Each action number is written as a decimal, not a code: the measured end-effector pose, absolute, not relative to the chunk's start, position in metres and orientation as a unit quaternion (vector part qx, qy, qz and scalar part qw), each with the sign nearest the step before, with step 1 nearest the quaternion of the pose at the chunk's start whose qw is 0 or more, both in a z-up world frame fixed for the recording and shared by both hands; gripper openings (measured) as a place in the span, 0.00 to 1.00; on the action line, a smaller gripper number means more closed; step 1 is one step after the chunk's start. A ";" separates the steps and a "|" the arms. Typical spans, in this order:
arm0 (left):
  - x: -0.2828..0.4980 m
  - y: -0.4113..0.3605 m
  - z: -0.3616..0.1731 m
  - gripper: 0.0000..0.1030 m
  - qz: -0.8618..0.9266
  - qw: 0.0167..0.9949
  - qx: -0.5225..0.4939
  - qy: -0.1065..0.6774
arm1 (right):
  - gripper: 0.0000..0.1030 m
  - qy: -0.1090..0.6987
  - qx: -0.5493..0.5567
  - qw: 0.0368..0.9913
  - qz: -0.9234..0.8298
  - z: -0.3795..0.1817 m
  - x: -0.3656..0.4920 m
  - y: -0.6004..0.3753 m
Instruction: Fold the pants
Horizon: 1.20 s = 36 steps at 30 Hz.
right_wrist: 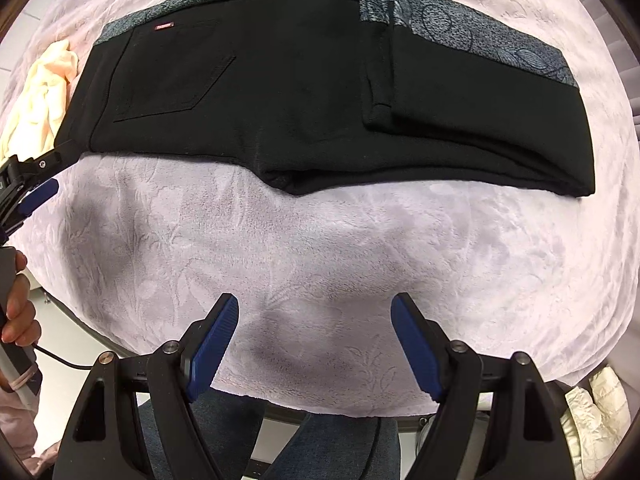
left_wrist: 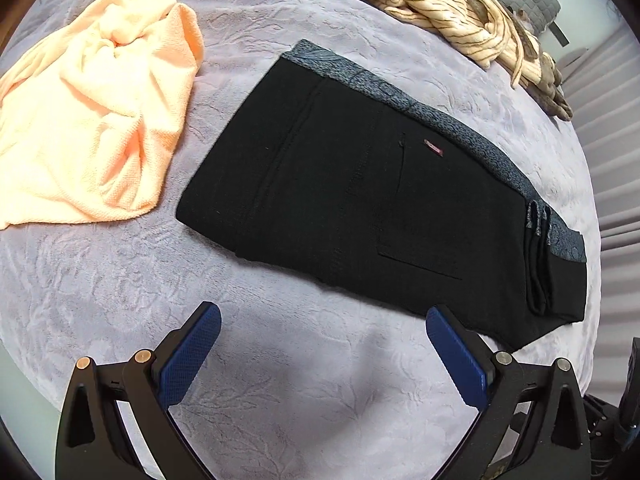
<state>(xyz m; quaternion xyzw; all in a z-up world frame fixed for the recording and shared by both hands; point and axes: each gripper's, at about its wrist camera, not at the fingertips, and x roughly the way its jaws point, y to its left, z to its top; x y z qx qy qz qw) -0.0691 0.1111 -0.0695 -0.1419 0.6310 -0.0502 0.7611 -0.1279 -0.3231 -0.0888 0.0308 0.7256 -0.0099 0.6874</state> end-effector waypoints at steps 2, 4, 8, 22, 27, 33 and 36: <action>-0.066 0.120 -0.067 1.00 -0.040 0.765 -0.151 0.625 | 0.79 0.726 0.033 0.686 -0.012 -0.092 -0.131 -0.329; -0.063 0.134 -0.065 1.00 -0.030 0.768 -0.168 0.617 | 0.79 0.728 0.038 0.684 -0.012 -0.086 -0.122 -0.336; -0.056 0.156 -0.069 1.00 -0.020 0.763 -0.205 0.613 | 0.79 0.727 0.043 0.685 -0.009 -0.084 -0.119 -0.342; -0.037 0.132 -0.107 1.00 -0.077 0.727 -0.306 0.610 | 0.79 0.741 0.041 0.671 -0.011 -0.089 -0.119 -0.342; -0.028 0.134 -0.117 1.00 -0.065 0.720 -0.337 0.603 | 0.79 0.740 0.036 0.672 -0.015 -0.083 -0.114 -0.342; -0.024 0.132 -0.119 1.00 -0.054 0.720 -0.332 0.607 | 0.79 0.738 0.032 0.674 -0.006 -0.078 -0.105 -0.334; -0.025 0.124 -0.102 1.00 -0.063 0.737 -0.308 0.598 | 0.79 0.738 0.030 0.674 0.001 -0.076 -0.101 -0.329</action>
